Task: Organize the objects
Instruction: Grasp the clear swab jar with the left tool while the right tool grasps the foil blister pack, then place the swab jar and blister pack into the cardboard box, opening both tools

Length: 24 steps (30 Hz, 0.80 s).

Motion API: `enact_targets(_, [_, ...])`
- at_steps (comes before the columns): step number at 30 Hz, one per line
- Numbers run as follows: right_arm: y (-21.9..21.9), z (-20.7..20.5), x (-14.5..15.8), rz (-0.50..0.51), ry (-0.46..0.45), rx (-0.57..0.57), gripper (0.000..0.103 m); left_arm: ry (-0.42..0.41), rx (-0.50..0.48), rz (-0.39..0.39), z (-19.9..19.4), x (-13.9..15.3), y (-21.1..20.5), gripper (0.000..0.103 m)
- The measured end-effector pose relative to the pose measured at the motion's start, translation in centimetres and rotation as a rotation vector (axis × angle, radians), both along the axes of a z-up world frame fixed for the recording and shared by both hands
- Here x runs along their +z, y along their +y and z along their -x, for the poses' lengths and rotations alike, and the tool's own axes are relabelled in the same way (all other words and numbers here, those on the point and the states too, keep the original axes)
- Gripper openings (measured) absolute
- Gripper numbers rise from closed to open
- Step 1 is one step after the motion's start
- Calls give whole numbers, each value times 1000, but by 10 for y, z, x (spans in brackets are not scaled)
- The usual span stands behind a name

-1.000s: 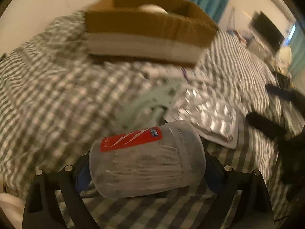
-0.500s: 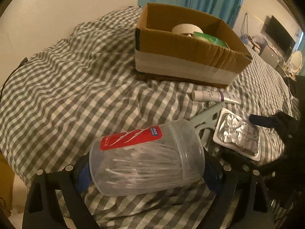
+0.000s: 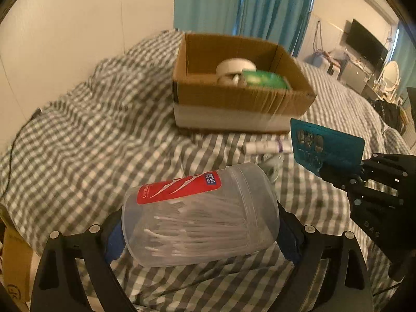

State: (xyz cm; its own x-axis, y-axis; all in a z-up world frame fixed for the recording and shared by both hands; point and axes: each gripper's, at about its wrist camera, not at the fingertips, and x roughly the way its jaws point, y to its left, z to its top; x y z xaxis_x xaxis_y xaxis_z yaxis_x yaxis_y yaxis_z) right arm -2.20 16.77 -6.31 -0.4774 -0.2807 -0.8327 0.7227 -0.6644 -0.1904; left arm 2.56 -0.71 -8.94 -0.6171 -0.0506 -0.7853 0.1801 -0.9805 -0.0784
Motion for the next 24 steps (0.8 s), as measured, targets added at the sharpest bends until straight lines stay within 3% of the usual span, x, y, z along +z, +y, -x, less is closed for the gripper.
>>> enact_targets(6, [4, -4, 53, 90, 75, -7, 7, 110, -17, 17, 21, 56, -5, 95])
enact_targets(10, [2, 7, 101, 151, 146, -27, 7, 216, -38, 52, 52, 108, -3, 95])
enact_targets(14, [-1, 29, 139, 217, 195, -61, 7, 268, -74, 66, 88, 139, -1, 95])
enact_targets(19, [-10, 69, 162, 277, 214, -92, 7, 266, -95, 95, 140, 142, 0, 95])
enact_targets(24, [-31, 106, 145, 275, 195, -107, 7, 196, -95, 66, 191, 106, -2, 95])
